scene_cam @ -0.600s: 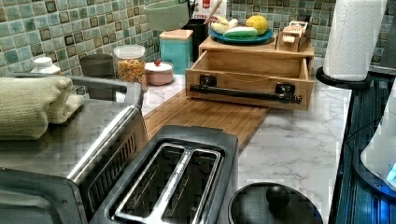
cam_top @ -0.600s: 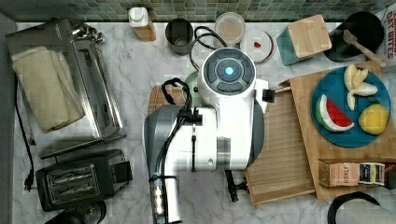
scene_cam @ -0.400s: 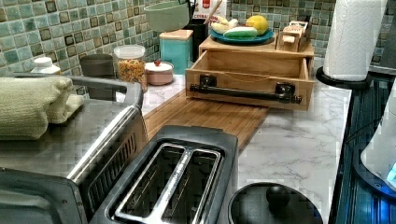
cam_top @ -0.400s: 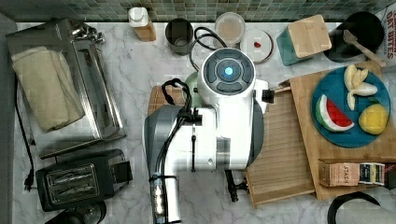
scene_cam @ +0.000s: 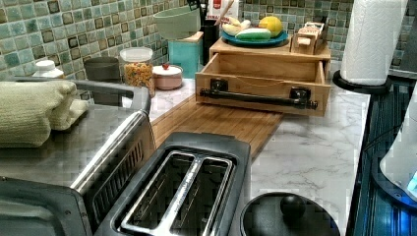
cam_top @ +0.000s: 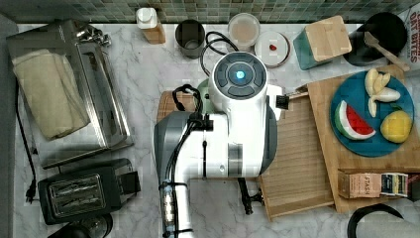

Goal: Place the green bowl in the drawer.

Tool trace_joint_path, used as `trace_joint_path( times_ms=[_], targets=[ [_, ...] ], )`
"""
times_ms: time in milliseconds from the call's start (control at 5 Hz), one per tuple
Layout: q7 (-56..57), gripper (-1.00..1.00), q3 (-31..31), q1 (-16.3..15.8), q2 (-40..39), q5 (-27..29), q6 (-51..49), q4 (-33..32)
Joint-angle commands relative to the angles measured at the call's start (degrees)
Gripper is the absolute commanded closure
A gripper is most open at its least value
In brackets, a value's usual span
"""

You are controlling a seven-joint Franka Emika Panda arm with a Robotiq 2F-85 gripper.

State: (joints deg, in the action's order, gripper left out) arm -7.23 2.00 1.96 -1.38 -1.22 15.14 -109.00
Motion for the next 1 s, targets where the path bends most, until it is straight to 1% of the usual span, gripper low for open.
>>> trace_joint_path(
  times_ms=[200, 400, 600, 800, 1000],
  targets=[
    [4.2, 1.0, -5.8, 5.2, 4.1, 0.1, 0.8, -1.4],
    [7.8, 1.0, -7.8, 7.2, 3.9, 0.9, 1.7, -1.5],
    [8.2, 1.0, -11.8, 6.6, 2.7, 1.8, 1.3, -0.8],
    [8.6, 1.0, -12.7, 7.4, 4.8, 1.0, 6.5, -5.1],
    [6.5, 1.0, -13.5, 7.5, 5.5, 1.5, 8.4, -7.9]
  ],
)
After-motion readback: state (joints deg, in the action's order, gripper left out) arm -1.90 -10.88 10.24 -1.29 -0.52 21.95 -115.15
